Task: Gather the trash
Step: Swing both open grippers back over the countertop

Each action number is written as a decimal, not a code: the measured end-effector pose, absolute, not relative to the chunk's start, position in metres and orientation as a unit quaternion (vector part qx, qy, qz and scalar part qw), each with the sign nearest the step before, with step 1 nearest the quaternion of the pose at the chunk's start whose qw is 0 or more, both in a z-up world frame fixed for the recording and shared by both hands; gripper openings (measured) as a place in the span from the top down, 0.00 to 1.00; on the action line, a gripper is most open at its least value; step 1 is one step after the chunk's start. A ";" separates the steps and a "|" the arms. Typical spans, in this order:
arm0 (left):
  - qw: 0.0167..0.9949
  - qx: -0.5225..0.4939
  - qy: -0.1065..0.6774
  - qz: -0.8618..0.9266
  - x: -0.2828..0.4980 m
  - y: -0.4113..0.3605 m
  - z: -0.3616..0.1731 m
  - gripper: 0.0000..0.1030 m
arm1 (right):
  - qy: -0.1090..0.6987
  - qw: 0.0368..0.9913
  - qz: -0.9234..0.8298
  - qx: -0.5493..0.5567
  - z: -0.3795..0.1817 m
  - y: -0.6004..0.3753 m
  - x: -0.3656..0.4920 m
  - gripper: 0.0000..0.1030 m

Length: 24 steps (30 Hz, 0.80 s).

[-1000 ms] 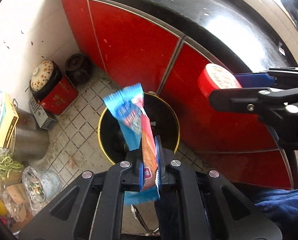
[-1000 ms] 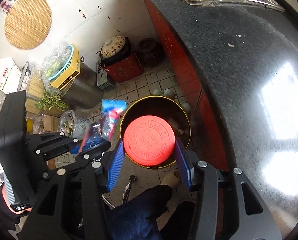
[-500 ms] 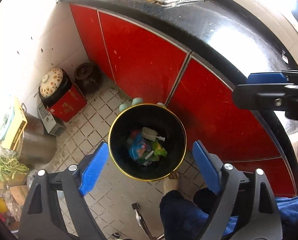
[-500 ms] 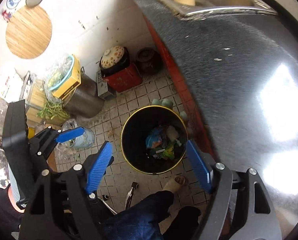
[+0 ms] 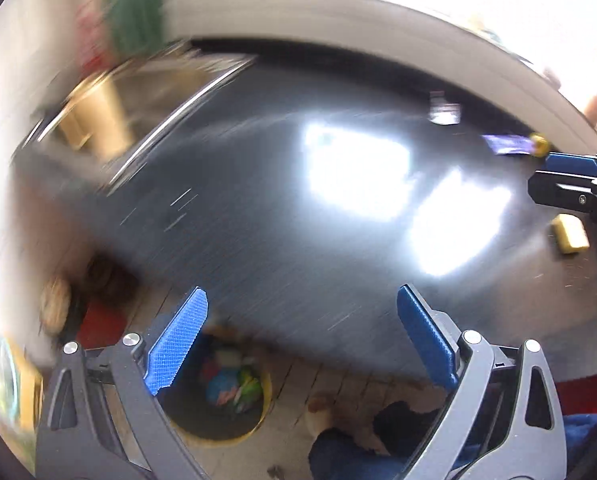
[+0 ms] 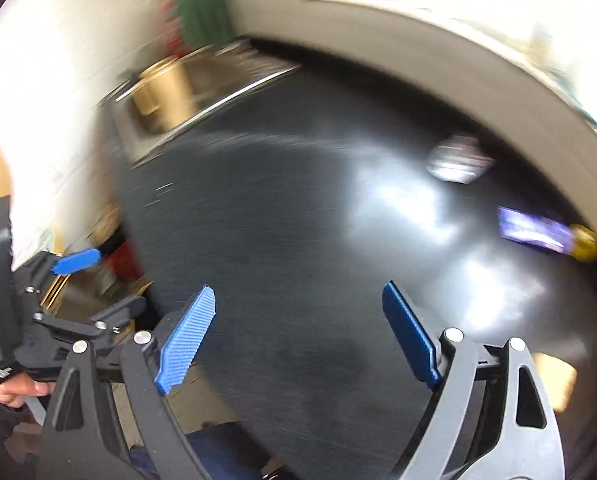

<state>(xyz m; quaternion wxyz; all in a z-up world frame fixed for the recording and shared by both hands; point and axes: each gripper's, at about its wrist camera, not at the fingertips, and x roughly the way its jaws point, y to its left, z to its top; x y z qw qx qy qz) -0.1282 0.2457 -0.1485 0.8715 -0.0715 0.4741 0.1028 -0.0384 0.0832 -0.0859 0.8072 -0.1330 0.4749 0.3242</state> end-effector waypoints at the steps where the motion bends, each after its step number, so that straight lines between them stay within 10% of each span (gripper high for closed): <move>1: 0.875 -0.066 0.472 0.087 -0.114 0.233 -0.146 0.10 | 0.470 0.823 0.298 -0.118 -0.079 0.053 -0.029 0.19; 24: 0.873 0.049 0.484 -0.034 0.075 0.073 -0.158 0.10 | 0.473 0.876 0.093 0.027 -0.080 -0.195 0.062 0.19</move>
